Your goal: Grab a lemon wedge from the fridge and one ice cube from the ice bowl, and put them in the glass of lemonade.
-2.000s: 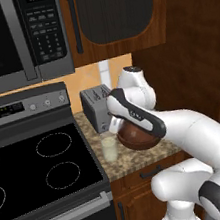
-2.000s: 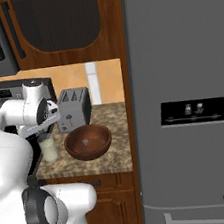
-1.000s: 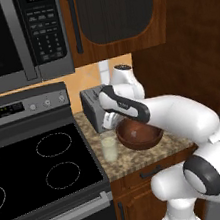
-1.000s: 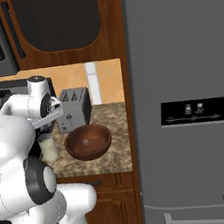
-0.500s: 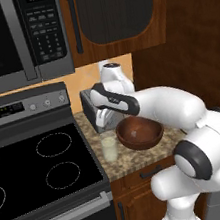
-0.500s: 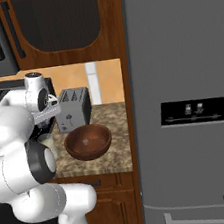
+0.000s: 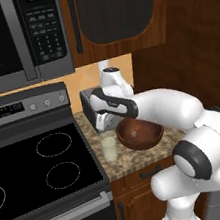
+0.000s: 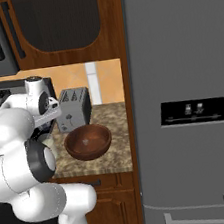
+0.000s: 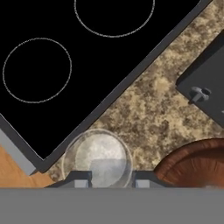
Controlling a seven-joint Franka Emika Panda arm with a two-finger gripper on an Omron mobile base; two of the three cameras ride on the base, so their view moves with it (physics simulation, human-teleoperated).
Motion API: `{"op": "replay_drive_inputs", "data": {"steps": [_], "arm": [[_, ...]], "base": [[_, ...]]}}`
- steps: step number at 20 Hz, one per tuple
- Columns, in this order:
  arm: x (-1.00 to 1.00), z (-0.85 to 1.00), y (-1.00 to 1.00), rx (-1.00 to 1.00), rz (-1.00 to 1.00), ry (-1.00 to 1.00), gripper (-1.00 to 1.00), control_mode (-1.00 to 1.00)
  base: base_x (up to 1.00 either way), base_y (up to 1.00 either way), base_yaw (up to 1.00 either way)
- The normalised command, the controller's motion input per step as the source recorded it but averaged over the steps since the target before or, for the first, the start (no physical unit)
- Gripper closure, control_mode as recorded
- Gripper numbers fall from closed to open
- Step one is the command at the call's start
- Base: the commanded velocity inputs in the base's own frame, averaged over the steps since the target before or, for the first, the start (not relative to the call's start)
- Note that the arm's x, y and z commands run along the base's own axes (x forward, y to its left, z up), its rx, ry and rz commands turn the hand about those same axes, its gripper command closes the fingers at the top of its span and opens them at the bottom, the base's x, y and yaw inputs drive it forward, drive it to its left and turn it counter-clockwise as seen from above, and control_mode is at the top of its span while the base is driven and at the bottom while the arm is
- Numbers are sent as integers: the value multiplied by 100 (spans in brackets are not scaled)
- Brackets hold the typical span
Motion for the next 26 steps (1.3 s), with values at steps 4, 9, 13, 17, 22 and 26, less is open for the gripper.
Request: {"op": "replay_drive_inputs", "data": {"steps": [4, 9, 13, 17, 22, 26], "arm": [[-4, -6, 1, 0, 0, -3, 100, -100], [-7, 0, 21, 0, 0, 0, 100, -100], [0, -1, 14, 0, 0, 0, 100, -100], [-5, -26, 0, 0, 0, 0, 100, -100], [-28, -5, 0, 0, 0, 0, 100, -100], [-9, 0, -3, 0, 0, 0, 100, -100]], "base": [[0, 0, 0], [0, 0, 0], [0, 0, 0], [0, 0, 0], [0, 0, 0], [0, 0, 0]]}}
